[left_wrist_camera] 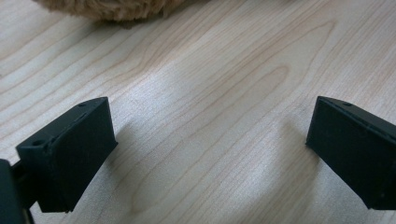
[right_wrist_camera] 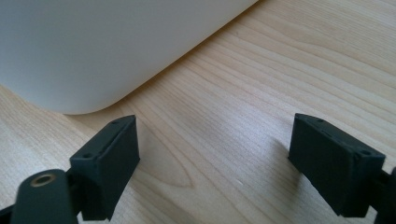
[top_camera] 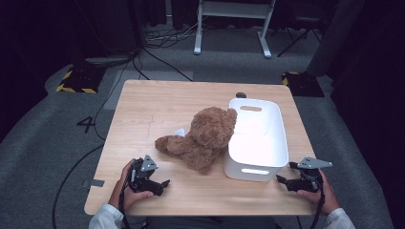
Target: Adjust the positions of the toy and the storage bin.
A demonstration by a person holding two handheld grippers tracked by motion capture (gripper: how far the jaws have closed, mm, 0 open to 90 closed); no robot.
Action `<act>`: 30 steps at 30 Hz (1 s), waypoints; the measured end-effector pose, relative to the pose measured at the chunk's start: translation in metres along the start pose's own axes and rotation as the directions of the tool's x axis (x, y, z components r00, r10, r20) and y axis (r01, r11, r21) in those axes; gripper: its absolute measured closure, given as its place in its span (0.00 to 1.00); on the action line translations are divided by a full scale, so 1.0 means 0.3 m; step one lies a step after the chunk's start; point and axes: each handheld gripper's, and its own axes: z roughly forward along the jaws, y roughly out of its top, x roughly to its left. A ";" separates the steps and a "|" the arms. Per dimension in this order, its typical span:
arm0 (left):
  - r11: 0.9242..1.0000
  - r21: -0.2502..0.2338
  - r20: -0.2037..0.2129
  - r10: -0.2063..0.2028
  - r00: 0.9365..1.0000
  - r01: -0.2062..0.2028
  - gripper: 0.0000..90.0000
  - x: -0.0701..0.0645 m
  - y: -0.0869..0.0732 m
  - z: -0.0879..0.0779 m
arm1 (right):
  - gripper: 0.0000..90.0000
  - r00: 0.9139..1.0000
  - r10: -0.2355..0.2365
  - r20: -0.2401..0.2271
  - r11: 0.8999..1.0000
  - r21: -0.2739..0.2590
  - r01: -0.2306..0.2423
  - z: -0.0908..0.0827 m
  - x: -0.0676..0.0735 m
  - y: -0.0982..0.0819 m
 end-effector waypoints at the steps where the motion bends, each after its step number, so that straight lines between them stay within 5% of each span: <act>1: 1.000 0.000 0.013 0.012 1.000 -0.012 0.00 0.003 0.002 0.002 | 0.20 1.000 0.001 -0.003 1.000 -0.005 -0.001 -0.006 -0.001 -0.003; 11: 1.000 0.001 0.023 0.018 1.000 -0.018 0.00 0.007 0.004 0.004 | 0.23 0.999 0.040 0.014 0.995 -0.094 -0.038 -0.083 -0.008 0.020; 30: 1.000 0.000 0.018 0.018 1.000 -0.018 0.00 0.005 0.005 0.004 | 0.23 1.000 -0.004 0.008 0.971 -0.238 0.006 -0.233 0.038 0.116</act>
